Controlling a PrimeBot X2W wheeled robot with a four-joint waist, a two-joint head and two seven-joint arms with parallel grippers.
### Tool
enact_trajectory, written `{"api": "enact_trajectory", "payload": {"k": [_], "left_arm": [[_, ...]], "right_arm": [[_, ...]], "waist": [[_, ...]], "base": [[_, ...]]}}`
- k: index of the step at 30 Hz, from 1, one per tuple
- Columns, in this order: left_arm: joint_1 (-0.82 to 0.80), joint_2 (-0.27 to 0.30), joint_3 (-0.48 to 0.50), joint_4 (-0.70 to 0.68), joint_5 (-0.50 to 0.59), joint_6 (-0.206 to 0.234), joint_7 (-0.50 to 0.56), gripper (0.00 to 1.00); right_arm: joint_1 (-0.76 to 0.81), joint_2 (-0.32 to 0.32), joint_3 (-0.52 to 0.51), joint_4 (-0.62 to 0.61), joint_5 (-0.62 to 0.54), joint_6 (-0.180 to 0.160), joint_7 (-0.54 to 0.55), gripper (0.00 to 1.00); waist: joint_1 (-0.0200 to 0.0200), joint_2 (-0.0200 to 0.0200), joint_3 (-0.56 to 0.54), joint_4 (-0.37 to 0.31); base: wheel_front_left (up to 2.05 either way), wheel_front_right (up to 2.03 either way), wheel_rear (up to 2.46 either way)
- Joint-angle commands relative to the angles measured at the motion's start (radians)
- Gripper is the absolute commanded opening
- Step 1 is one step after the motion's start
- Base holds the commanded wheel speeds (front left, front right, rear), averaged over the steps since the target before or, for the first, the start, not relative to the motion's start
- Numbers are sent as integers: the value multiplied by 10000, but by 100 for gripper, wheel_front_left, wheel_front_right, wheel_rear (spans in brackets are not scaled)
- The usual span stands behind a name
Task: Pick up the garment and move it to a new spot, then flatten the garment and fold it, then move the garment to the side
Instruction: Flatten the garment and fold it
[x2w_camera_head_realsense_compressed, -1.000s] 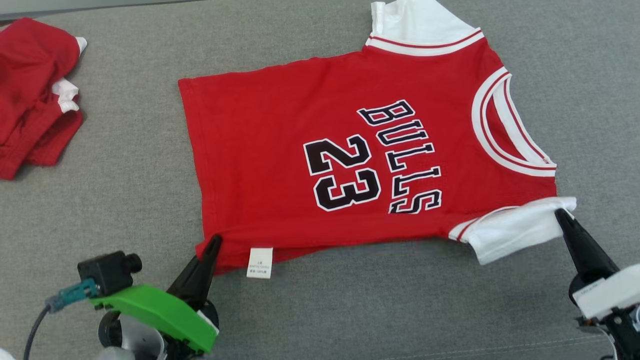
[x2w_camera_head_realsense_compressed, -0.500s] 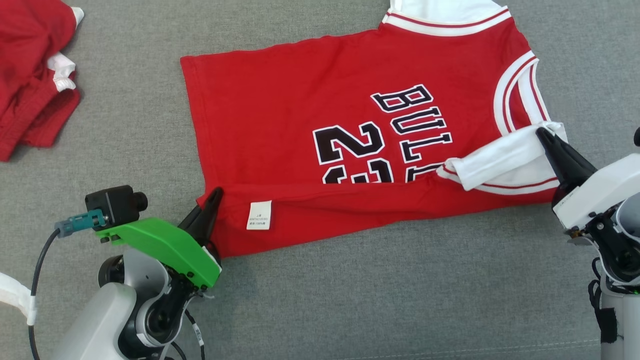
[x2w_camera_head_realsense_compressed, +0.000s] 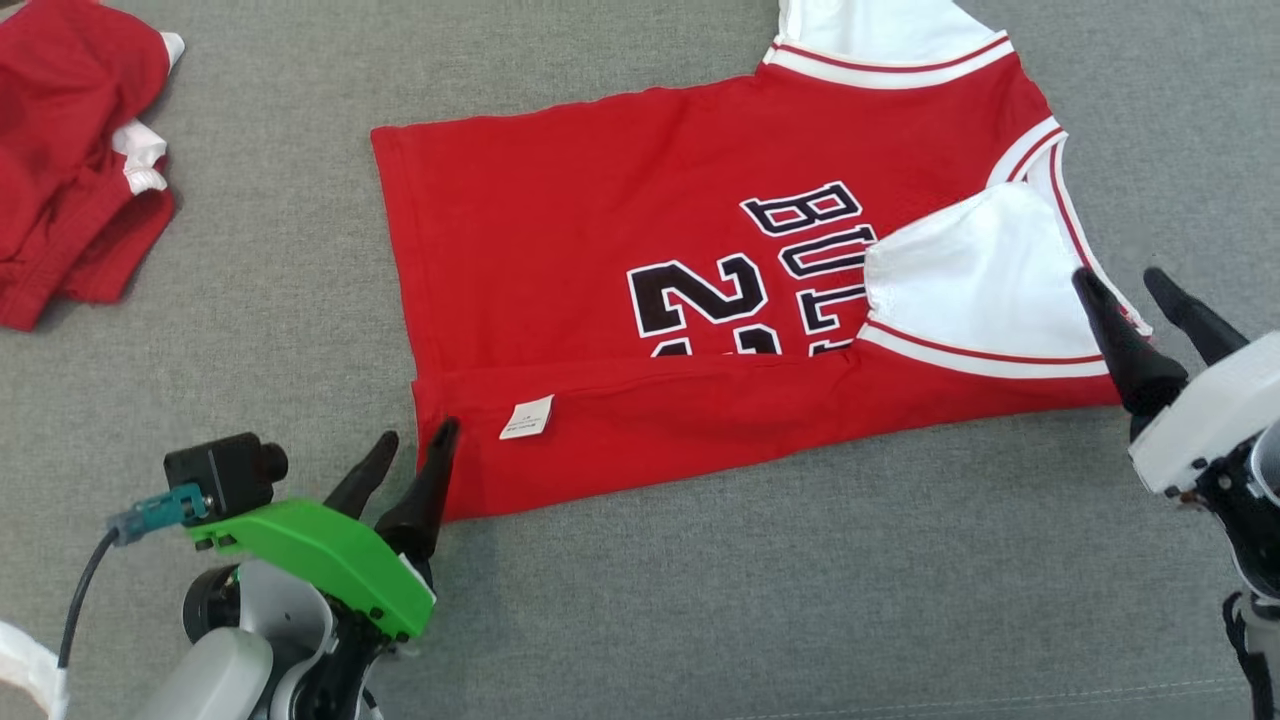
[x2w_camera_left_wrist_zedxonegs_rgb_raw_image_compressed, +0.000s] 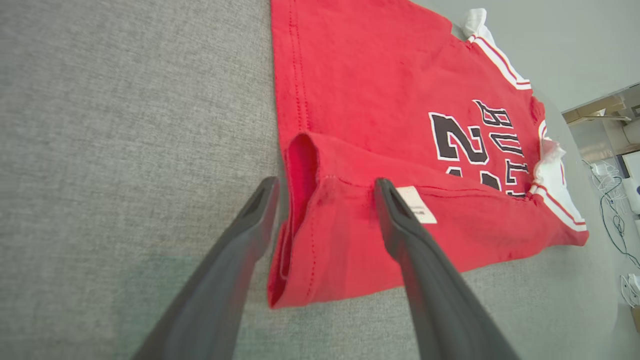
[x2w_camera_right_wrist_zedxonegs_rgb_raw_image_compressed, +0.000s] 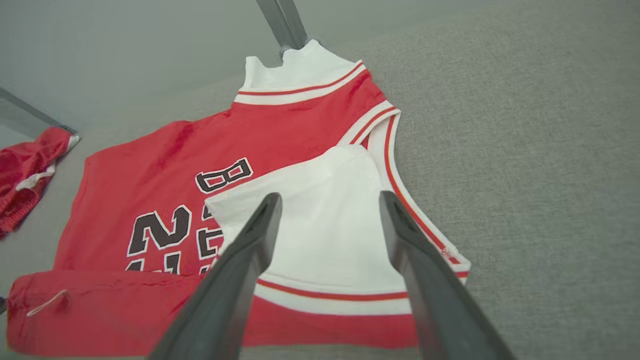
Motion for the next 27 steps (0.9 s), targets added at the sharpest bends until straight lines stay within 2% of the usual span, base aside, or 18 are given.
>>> {"api": "enact_trajectory", "payload": {"k": [1,3,7,13,18,19,20,24,27], "left_arm": [[268,60,55,-166,-57,50,-76,100],[492,273,71,-362,23,121,-87,100],[464,546,-117,-261,346,303,97,100],[79,679,-651,-52,545,97,794,100],[-235,654,-1045,257,575,-167,1267,100],[-277,629,-1166,328,565,-243,1421,48],[-282,602,-1256,374,528,-326,1513,0],[-258,787,-1323,491,364,-594,1722,0],[-108,1205,-1109,336,158,-724,1879,0]], "right_arm": [[333,-249,-77,-117,-234,-2,104,100],[756,-703,-41,-272,-631,0,254,100],[1066,-1112,-286,-68,-1253,0,497,100],[592,-1247,53,616,-1709,0,1006,100],[233,-1135,489,1263,-1533,0,1499,100],[223,-1130,593,1427,-1475,0,1649,43],[208,-1161,719,1517,-1369,1,1747,0],[286,-1318,711,1644,-828,-5,1884,0],[647,-1655,466,1326,-212,-10,2102,0]], "waist": [[0,0,-68,-99],[0,0,9,-135],[0,0,300,-102],[0,0,847,-29],[0,0,1074,49],[0,0,1088,63],[0,0,1084,78],[0,0,803,98],[0,0,433,82]], "base": [[0,0,0],[0,0,0],[0,0,0],[0,0,0],[0,0,0],[0,0,0],[0,0,0],[0,0,0],[0,0,0]]}}
